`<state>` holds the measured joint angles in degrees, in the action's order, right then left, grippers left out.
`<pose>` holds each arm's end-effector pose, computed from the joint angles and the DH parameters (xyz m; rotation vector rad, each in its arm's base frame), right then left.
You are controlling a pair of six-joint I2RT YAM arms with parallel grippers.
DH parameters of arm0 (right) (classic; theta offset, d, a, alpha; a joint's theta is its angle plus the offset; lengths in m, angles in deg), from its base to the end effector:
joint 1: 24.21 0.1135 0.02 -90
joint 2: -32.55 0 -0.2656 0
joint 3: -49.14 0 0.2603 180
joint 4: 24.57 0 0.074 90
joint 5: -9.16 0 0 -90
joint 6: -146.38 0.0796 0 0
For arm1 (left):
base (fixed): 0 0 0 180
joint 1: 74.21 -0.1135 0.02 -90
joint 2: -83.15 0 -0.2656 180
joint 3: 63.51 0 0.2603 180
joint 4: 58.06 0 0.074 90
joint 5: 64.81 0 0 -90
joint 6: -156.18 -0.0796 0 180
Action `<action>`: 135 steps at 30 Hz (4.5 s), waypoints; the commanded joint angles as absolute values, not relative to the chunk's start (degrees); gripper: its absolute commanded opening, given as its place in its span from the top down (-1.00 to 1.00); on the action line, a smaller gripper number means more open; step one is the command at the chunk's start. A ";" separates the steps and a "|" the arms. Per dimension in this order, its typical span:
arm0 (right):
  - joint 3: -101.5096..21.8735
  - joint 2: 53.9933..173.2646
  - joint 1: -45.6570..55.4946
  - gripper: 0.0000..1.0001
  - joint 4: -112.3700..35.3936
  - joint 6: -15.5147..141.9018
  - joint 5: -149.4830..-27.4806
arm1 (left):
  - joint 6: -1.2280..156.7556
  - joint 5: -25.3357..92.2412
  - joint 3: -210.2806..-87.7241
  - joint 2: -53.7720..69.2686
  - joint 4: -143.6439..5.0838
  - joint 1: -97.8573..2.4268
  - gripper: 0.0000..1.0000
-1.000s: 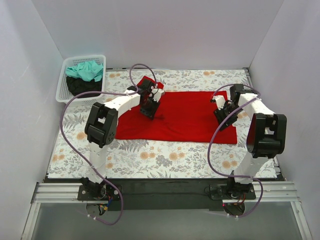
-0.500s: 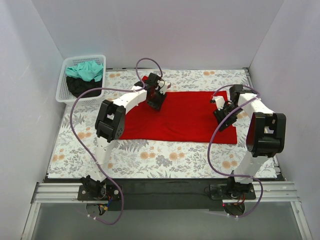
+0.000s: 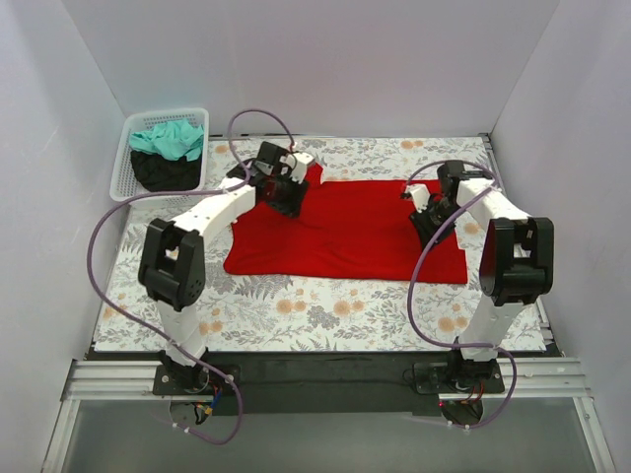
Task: Fold and stack the t-shirts
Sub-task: Fold the tshirt
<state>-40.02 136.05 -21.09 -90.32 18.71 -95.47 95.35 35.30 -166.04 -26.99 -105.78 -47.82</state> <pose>0.3586 0.0397 0.1585 -1.0367 2.6961 0.2797 0.4024 -0.2153 0.2031 0.0088 2.6261 -0.5873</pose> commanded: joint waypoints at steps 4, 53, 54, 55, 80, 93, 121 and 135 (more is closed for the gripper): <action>-41.44 141.35 -18.41 0.32 -89.23 18.24 -92.71 | 94.14 43.21 -150.94 -17.93 -111.72 -57.60 0.26; -87.23 168.86 -31.50 -0.13 -86.50 22.63 -93.59 | 101.96 38.82 -201.02 -55.09 -98.81 -61.82 -0.20; -87.06 169.39 -31.50 -0.13 -86.32 22.63 -93.50 | 101.96 38.55 -201.02 -55.36 -98.54 -61.82 -0.20; -86.88 169.48 -31.59 -0.12 -85.89 22.45 -93.58 | 101.69 38.38 -200.94 -55.54 -98.28 -61.91 -0.20; -82.31 172.47 -32.21 0.93 -84.65 20.08 -92.97 | 98.79 43.81 -205.95 -65.64 -102.66 -62.44 0.00; -81.25 170.80 -32.21 0.97 -84.65 19.90 -94.11 | 96.33 40.31 -209.72 -69.34 -105.49 -60.94 0.66; -70.28 149.45 -32.29 0.97 -84.83 16.13 -95.78 | 94.93 54.28 -181.18 -35.35 -86.06 -66.30 1.00; -56.83 137.58 -32.65 0.97 -84.74 10.33 -96.13 | 91.94 55.08 -154.10 -13.90 -80.79 -67.89 1.00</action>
<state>-58.59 140.79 -32.31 -84.50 12.70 -95.17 93.78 54.60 -157.41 -20.28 -83.66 -67.43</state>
